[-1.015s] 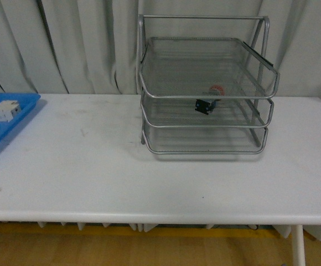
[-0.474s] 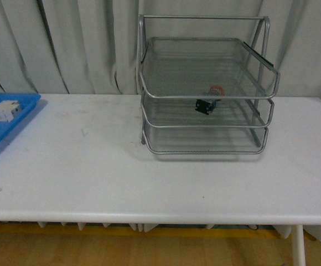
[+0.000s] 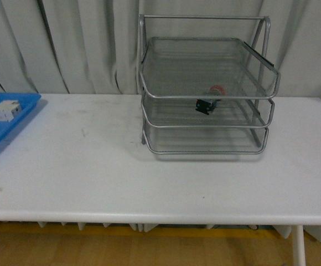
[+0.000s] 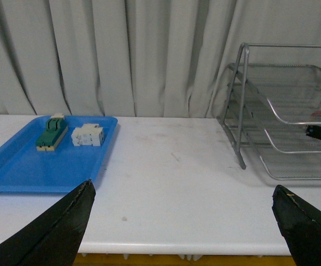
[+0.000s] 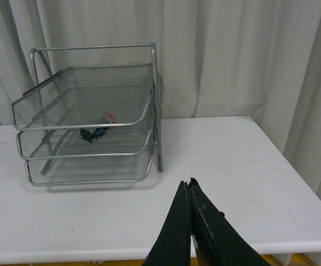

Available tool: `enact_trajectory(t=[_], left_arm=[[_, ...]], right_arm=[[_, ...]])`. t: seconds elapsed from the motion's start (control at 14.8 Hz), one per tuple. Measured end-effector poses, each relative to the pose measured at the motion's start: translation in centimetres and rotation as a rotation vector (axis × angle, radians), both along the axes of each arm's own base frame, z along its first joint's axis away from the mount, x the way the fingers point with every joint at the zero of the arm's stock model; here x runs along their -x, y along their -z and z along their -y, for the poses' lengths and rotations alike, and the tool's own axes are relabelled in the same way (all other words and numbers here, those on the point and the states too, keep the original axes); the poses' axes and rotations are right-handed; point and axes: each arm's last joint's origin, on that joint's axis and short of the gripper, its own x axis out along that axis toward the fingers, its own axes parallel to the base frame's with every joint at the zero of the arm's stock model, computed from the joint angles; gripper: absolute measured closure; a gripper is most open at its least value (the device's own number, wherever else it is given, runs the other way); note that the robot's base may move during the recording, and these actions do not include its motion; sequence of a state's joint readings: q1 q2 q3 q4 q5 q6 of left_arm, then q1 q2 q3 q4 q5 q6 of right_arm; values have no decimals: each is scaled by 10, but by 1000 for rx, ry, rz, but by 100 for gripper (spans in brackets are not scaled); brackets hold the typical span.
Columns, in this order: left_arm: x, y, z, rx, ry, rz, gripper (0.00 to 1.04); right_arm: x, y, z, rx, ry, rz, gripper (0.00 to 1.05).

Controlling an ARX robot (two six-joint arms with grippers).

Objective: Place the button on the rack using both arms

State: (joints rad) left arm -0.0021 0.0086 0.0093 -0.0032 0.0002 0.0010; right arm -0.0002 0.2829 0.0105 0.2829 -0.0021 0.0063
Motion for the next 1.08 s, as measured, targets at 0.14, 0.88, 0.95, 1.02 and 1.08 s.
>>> enact_trajectory(t=[0.14,0.88,0.95,1.02,1.08], left_arm=[[0,0,0,0,0,0,7],[0,0,0,0,0,0,7],[0,0,0,0,0,0,7],[0,0,0,0,0,0,7],[0,0,0,0,0,0,7]], right_arm=[[3,0,0,0,0,2,103],[18,3,0,0,2,-7,103],[18,3,0,0,2,-7,103],[18,3,0,0,2,-7,103],[18,3,0,2,2,-7,88]])
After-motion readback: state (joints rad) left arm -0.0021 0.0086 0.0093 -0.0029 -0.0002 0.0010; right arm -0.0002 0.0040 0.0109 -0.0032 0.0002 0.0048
